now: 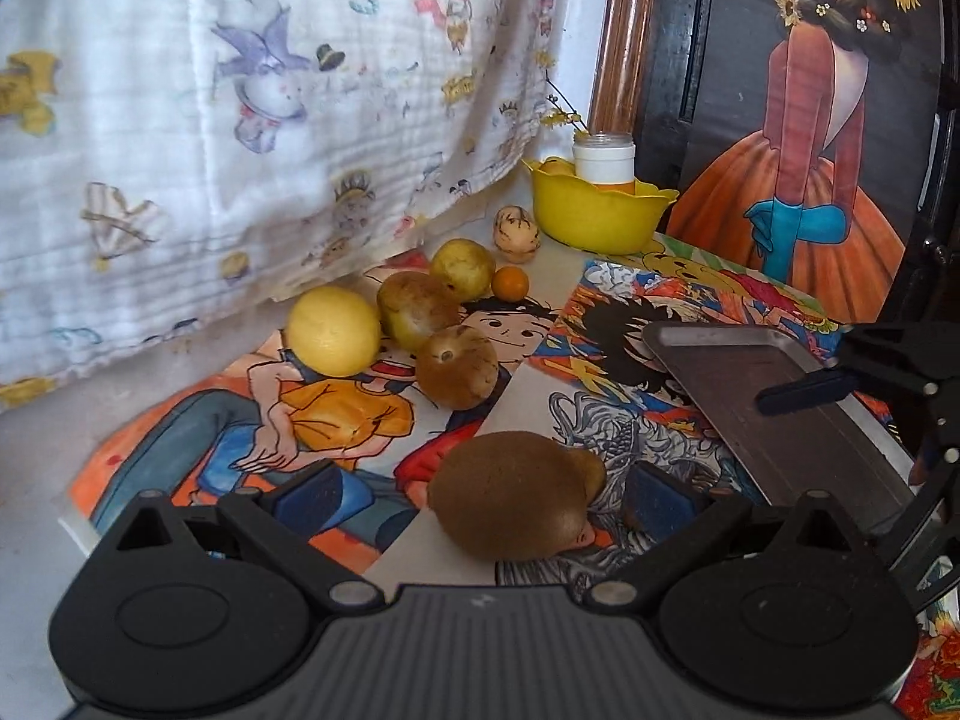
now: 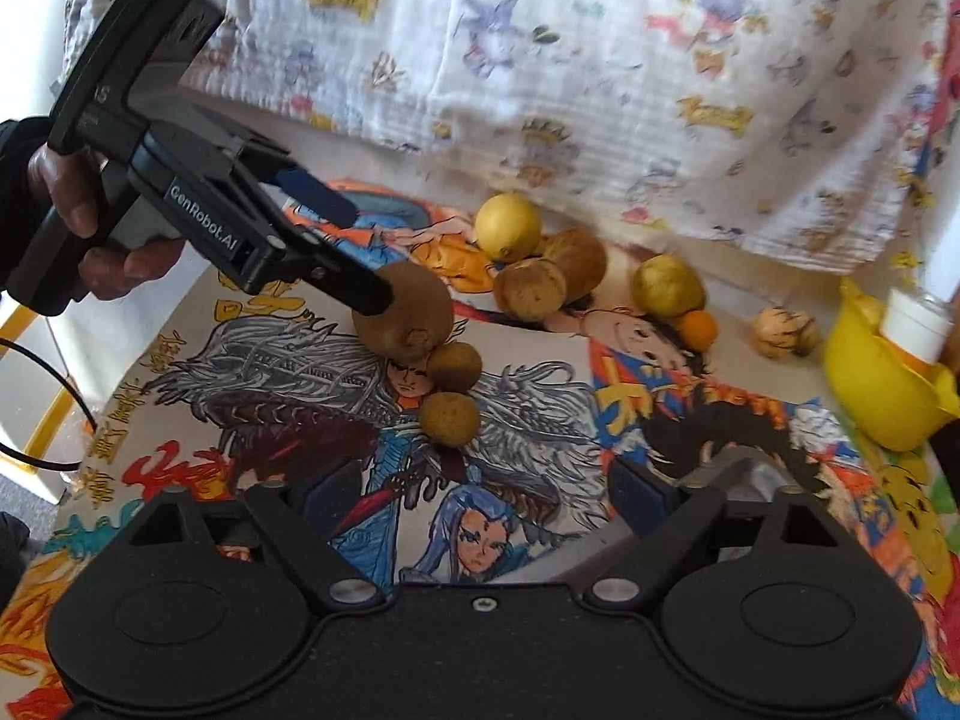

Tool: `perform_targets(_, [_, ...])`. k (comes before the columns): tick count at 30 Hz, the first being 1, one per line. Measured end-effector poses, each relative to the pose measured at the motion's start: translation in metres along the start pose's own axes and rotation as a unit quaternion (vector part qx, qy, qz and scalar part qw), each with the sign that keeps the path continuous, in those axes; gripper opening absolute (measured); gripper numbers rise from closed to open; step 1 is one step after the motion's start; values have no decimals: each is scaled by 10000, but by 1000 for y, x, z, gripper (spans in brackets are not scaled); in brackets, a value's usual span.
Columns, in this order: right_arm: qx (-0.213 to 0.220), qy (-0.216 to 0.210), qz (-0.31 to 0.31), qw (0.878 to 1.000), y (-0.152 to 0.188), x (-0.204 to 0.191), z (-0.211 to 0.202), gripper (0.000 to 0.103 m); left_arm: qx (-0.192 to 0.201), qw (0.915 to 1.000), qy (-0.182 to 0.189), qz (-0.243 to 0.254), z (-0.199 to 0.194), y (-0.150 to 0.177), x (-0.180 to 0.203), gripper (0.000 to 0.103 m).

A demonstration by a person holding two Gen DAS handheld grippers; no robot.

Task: Organize fruits
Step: 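Move the left tool to the large brown kiwi and close on it, then grasp a small round brown fruit with the right tool while the left tool holds the kiwi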

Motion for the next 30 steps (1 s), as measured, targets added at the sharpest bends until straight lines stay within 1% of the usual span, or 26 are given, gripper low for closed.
perform_targets(4, [-36,-192,-89,9998,-2,0,13,79,-97,9999,130,7,9,0,-3,94])
perform_targets(9, [-68,-305,-61,9995,-3,1,24,65,-182,9996,238,7,19,1,-4,88])
perform_targets(12, [-68,-380,28,9993,-4,2,29,61,-251,9991,317,-107,23,2,-7,82])
perform_targets(17, [-88,-490,123,9987,-8,2,37,55,-301,9976,498,-369,27,5,-12,77])
perform_targets(19, [-103,-535,154,9984,-8,2,40,53,-353,9968,561,-452,30,6,-12,73])
perform_targets(25, [-125,-713,364,9967,-9,4,48,45,-335,9958,602,-600,33,6,-13,71])
perform_targets(27, [-122,-771,439,9960,-9,4,50,38,-321,9957,609,-625,33,6,-14,70])
perform_targets(30, [-104,-812,524,9953,-8,5,51,32,-291,9953,603,-698,32,7,-14,69])
Point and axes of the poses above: each gripper's, at about its wrist camera, not at the fingertips, and z roughly the way its jaws point, x to its right, y to its underside, the point moved 3 cm from there along z, roughly the way its jaws point, and after that the axes turned 6 degrees about y, right-handed, at the moved point
